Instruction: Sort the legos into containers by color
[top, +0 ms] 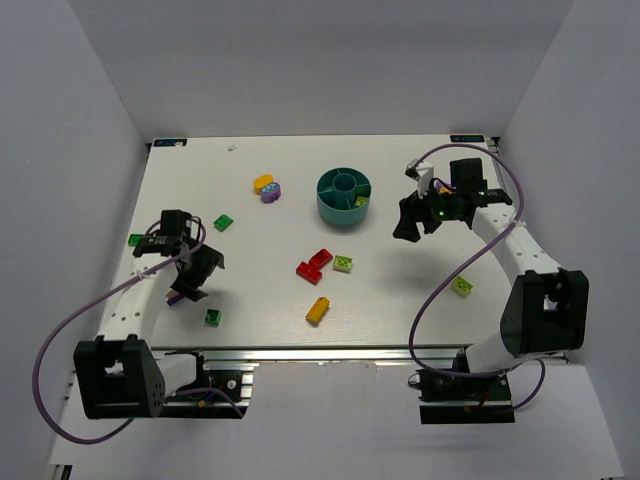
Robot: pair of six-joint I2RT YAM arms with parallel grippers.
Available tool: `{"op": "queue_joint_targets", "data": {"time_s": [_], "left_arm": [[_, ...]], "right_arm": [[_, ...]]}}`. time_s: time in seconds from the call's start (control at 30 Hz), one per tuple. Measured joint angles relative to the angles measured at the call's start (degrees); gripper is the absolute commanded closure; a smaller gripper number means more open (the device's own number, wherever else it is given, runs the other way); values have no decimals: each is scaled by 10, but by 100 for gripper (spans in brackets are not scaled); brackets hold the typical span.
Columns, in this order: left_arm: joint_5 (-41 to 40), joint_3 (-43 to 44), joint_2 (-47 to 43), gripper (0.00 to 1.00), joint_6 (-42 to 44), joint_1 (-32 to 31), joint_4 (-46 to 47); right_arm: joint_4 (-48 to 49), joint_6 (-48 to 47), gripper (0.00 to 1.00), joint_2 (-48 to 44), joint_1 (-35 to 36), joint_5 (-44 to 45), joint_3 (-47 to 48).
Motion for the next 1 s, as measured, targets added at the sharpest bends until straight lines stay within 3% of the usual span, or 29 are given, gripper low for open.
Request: {"op": "queue_joint_targets", "data": {"time_s": [0.1, 0.23, 0.4, 0.63, 0.87, 1.0], "left_arm": [[41, -45, -47, 18, 21, 0, 3], [93, -79, -83, 18, 48, 0, 30], [134, -79, -80, 18, 78, -19, 109], [163, -59, -52, 19, 111, -37, 181], [163, -59, -85, 18, 114, -38, 211], [161, -66, -118, 18, 105, -38, 219]], "right_arm": [[-17, -20, 11, 24, 0, -8, 18], [-64, -78, 11, 39, 10, -16, 21], [-73, -134, 12, 40, 81, 12, 13], [-10, -62, 13, 103, 252, 120, 45], [1, -23, 14, 206, 320, 204, 104], [-27, -19, 20, 267, 340, 247, 166]]}}
